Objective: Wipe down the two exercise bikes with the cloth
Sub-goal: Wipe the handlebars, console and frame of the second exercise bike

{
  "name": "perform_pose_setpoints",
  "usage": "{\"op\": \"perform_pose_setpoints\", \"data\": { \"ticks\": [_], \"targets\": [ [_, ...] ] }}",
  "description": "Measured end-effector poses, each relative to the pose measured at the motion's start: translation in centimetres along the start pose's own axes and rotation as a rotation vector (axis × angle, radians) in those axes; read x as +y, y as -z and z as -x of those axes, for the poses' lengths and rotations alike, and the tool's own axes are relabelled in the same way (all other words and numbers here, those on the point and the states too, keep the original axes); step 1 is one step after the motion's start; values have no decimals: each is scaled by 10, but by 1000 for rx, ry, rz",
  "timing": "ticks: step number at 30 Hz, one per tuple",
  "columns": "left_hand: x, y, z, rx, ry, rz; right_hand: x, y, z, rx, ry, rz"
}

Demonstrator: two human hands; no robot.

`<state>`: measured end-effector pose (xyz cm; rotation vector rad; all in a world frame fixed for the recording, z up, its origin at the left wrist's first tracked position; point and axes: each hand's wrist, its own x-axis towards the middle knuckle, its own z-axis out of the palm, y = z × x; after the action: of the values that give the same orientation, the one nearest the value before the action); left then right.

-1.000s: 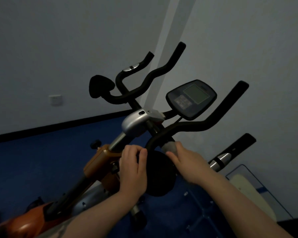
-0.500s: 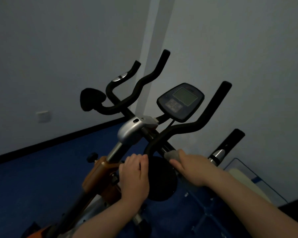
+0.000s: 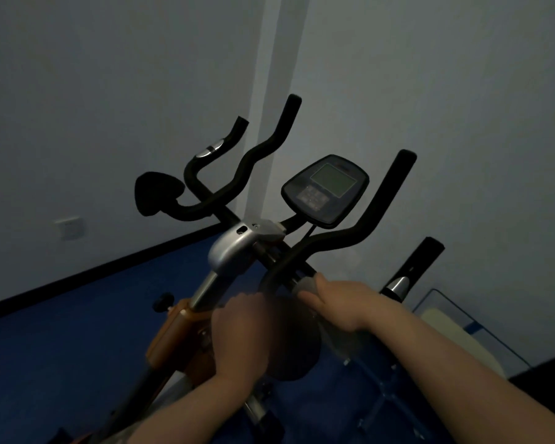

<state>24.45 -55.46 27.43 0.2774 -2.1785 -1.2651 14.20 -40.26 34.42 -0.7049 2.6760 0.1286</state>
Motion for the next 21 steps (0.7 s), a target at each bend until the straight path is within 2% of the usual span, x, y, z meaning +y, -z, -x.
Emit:
{"op": "perform_pose_setpoints", "data": {
  "ticks": [3, 6, 9, 12, 15, 17, 21],
  "targets": [
    [0, 0, 1, 14, -4, 3, -13, -2, -7, 36, 7, -218],
    [0, -1, 2, 19, 4, -12, -5, -18, 11, 129, 96, -107],
    [0, -1, 4, 33, 7, -22, 12, -20, 22, 78, 191, -58],
    [5, 1, 2, 50, -13, -58, 1, -9, 7, 48, 121, -163],
    [13, 2, -2, 21, -6, -96, -13, -11, -5, 148, 57, -264],
    [22, 0, -9, -25, -39, -192, -10, -15, 4, 214, 129, -139],
    [40, -11, -26, -131, -93, -547, 28, -16, 33, 199, 323, 19]
  ]
}}
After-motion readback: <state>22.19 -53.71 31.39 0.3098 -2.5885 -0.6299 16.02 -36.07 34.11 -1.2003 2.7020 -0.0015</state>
